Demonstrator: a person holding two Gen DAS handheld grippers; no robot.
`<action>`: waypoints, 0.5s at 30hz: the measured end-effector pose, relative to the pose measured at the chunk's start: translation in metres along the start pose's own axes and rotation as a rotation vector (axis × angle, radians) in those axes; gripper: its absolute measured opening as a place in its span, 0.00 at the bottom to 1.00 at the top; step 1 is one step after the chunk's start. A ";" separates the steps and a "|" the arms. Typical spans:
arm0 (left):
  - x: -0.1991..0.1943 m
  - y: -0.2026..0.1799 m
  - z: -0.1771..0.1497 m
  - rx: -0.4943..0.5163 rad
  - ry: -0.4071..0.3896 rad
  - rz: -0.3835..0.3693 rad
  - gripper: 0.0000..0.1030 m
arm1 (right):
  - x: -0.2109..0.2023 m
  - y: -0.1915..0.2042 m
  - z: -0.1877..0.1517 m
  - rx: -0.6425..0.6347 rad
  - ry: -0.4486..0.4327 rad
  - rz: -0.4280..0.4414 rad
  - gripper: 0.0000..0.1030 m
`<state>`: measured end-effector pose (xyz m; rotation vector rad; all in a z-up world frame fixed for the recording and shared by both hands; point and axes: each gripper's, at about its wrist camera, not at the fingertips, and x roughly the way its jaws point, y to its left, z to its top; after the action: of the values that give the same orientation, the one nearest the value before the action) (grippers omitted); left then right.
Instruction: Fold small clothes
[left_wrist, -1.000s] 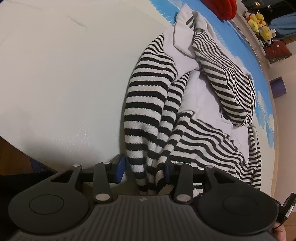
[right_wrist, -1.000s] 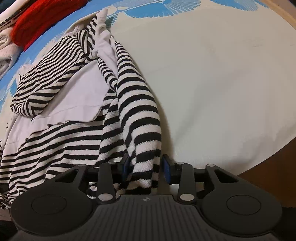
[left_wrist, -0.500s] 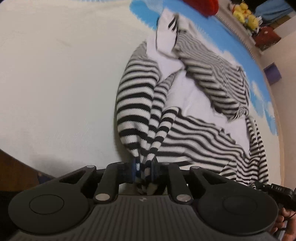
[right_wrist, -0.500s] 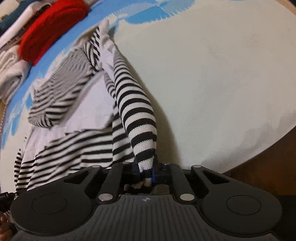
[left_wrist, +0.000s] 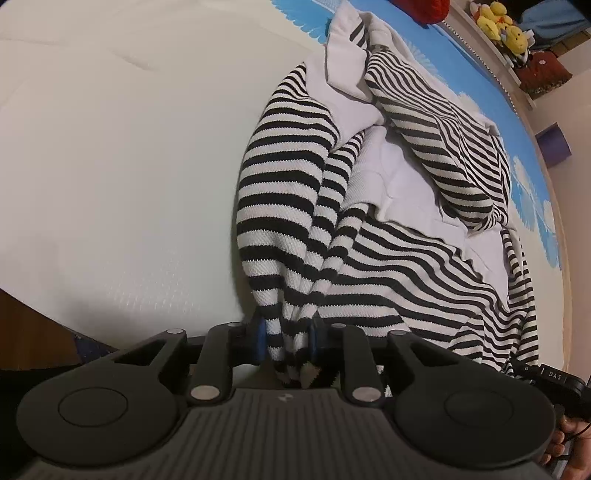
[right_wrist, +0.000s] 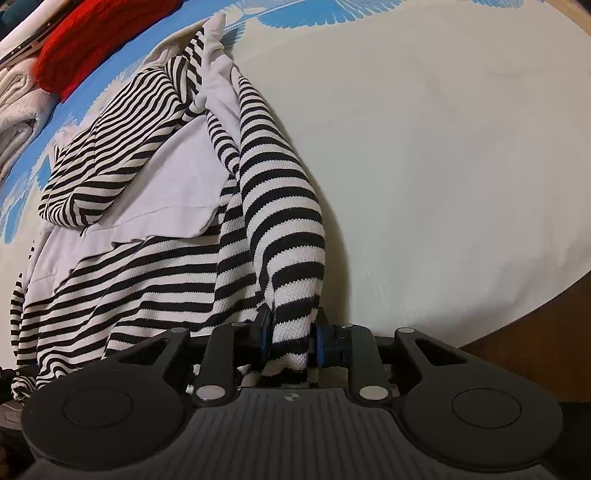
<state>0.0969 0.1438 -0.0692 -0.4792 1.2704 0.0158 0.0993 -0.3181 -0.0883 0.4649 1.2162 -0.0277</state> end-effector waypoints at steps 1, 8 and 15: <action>0.000 -0.002 0.000 0.009 -0.003 -0.002 0.14 | -0.001 0.000 0.000 -0.001 -0.003 0.004 0.16; -0.028 -0.019 0.003 0.101 -0.093 -0.006 0.08 | -0.026 0.001 0.005 -0.003 -0.102 0.058 0.07; -0.123 -0.048 0.015 0.232 -0.238 -0.128 0.07 | -0.116 0.001 0.025 0.024 -0.269 0.261 0.05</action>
<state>0.0853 0.1362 0.0630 -0.3456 0.9919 -0.1761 0.0803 -0.3524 0.0240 0.6170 0.8861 0.1155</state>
